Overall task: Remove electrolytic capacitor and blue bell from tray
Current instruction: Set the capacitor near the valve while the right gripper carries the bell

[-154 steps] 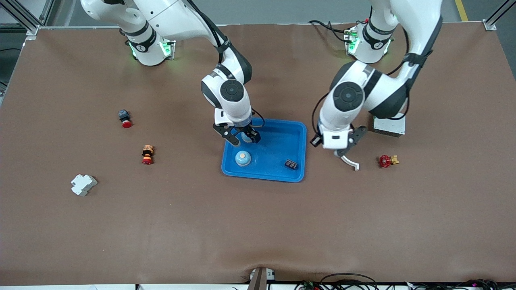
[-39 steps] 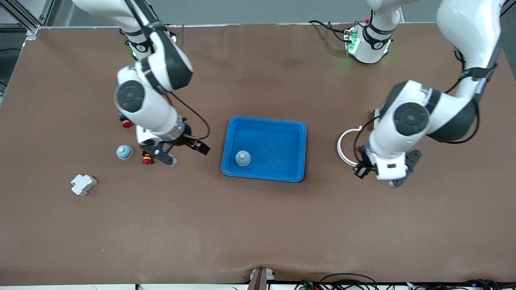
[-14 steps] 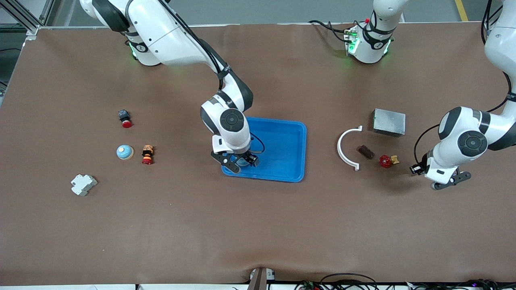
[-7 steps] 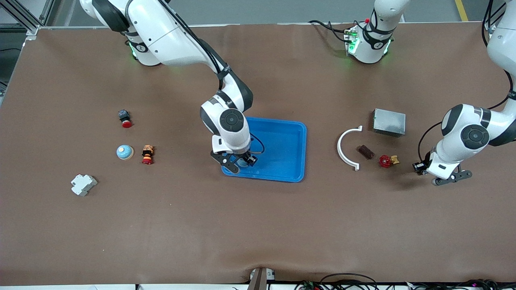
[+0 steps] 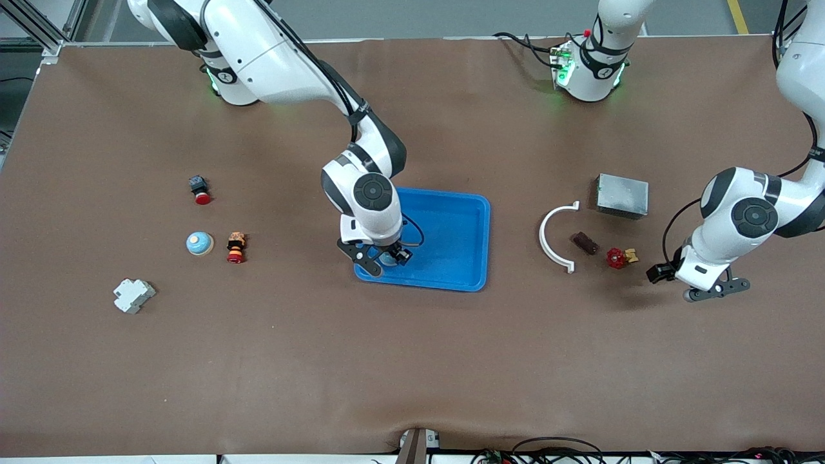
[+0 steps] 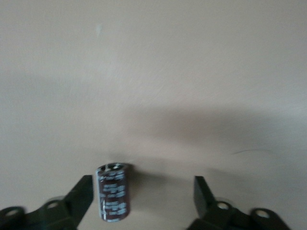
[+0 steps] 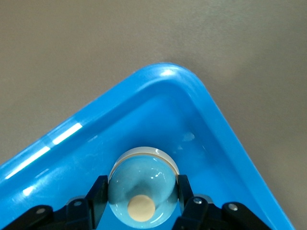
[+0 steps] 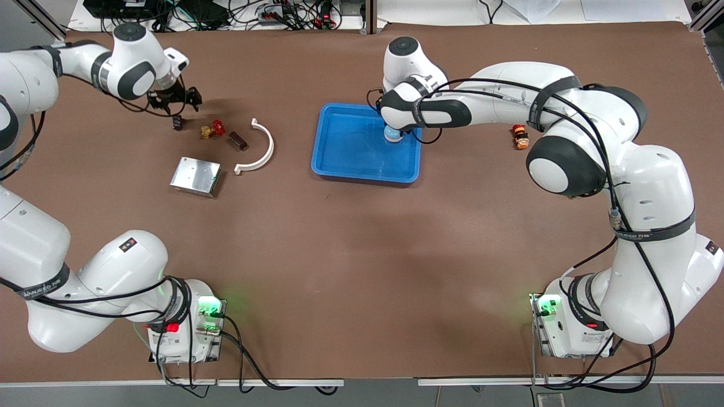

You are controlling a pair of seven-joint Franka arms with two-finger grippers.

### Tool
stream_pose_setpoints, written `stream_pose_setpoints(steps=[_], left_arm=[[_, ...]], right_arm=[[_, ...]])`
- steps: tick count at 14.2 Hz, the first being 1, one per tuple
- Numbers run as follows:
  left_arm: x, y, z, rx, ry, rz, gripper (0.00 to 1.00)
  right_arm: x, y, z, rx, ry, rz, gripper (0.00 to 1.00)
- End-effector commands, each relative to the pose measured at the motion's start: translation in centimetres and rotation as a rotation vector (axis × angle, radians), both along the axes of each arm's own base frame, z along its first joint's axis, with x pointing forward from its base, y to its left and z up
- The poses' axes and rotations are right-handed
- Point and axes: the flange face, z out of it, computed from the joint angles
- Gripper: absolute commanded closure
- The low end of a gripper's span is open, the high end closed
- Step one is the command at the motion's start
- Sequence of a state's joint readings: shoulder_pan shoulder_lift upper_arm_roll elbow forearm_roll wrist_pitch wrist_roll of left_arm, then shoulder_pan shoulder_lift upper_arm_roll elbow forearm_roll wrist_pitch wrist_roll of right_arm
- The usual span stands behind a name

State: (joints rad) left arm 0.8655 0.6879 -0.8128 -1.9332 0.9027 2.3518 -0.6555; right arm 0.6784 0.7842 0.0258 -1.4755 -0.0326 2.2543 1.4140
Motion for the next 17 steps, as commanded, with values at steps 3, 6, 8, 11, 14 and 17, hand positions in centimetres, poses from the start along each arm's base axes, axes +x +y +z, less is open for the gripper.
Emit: stream_pose_setpoints(steps=[3, 6, 8, 11, 14, 17], left_arm=[[2.3, -2.4, 7.6, -0.007, 0.014, -0.101, 0.0], [4.4, -4.7, 13.6, -0.118, 0.033, -0.055, 0.0], [5.8, -8.6, 17.2, -0.167, 0.039, -0.065, 0.0], [6.6, -14.1, 20.0, -0.14, 0.082, -0.121, 0.0], [7.0, -18.3, 20.6, -0.103, 0.089, -0.15, 0.0], [7.9, -20.1, 21.3, -0.094, 0.058, -0.16, 0.0]], right_arm=[[-0.2, -0.2, 6.8, -0.045, 0.047, 0.002, 1.0], [1.6, -4.2, 8.1, -0.088, 0.093, 0.108, 1.0], [3.5, -8.3, 9.8, -0.081, 0.095, 0.155, 1.0], [5.3, -15.6, 11.7, -0.068, 0.11, 0.264, 1.0], [6.6, -21.9, 13.5, -0.052, 0.112, 0.342, 1.0], [8.2, -28.4, 14.1, -0.036, 0.112, 0.431, 1.0]])
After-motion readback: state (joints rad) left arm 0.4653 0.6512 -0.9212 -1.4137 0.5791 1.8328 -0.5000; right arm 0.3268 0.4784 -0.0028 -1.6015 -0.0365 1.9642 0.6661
